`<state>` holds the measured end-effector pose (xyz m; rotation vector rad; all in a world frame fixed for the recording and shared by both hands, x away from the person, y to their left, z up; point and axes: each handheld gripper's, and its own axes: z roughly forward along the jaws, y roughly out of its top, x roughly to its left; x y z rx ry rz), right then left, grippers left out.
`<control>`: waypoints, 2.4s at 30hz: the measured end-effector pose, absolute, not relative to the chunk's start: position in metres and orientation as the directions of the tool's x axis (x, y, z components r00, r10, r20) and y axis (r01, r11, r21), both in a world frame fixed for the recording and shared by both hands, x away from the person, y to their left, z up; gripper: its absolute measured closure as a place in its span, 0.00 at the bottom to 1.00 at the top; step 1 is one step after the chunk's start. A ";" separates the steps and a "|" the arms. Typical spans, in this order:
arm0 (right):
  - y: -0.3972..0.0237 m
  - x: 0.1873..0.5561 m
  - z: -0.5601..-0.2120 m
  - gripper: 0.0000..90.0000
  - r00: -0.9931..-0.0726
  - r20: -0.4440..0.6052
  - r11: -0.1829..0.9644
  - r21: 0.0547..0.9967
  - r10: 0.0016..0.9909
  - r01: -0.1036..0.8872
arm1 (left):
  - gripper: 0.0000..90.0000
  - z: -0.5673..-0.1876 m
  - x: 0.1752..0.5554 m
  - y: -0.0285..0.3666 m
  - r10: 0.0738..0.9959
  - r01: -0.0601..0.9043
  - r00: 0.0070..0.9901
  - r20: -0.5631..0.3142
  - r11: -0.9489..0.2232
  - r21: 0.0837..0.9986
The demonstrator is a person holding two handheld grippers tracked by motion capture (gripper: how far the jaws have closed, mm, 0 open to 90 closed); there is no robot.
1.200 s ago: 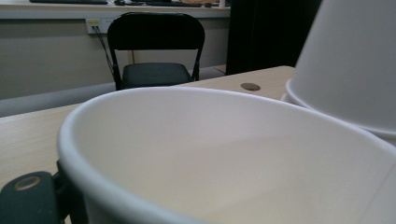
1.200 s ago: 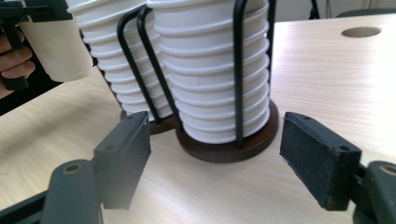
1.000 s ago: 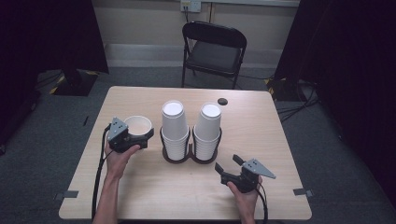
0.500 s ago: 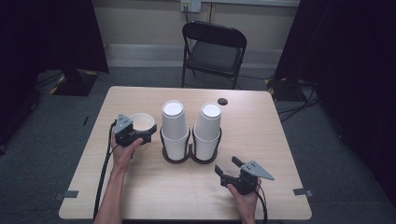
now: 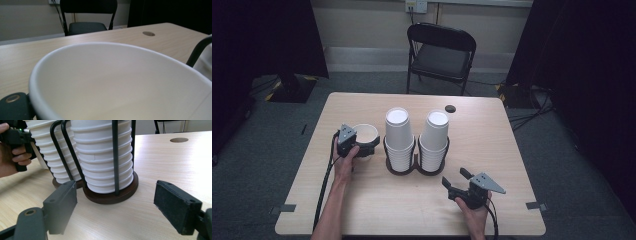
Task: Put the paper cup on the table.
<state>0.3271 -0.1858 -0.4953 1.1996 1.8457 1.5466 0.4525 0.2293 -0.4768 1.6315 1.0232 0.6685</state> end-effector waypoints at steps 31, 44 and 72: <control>-0.187 0.328 -0.496 0.20 -0.520 0.201 -0.014 0.940 0.830 0.341 | 0.17 -0.496 0.448 0.230 0.920 0.477 0.387 -0.068 -0.136 0.869; -0.187 0.328 -0.496 0.20 -0.520 0.201 -0.015 0.940 0.830 0.339 | 0.17 -0.496 0.431 0.233 0.929 0.485 0.368 -0.029 -0.165 0.858; -0.186 0.327 -0.495 0.20 -0.517 0.184 -0.003 0.943 0.836 0.332 | 0.17 -0.489 0.336 0.209 0.930 0.336 0.364 -0.051 -0.080 0.939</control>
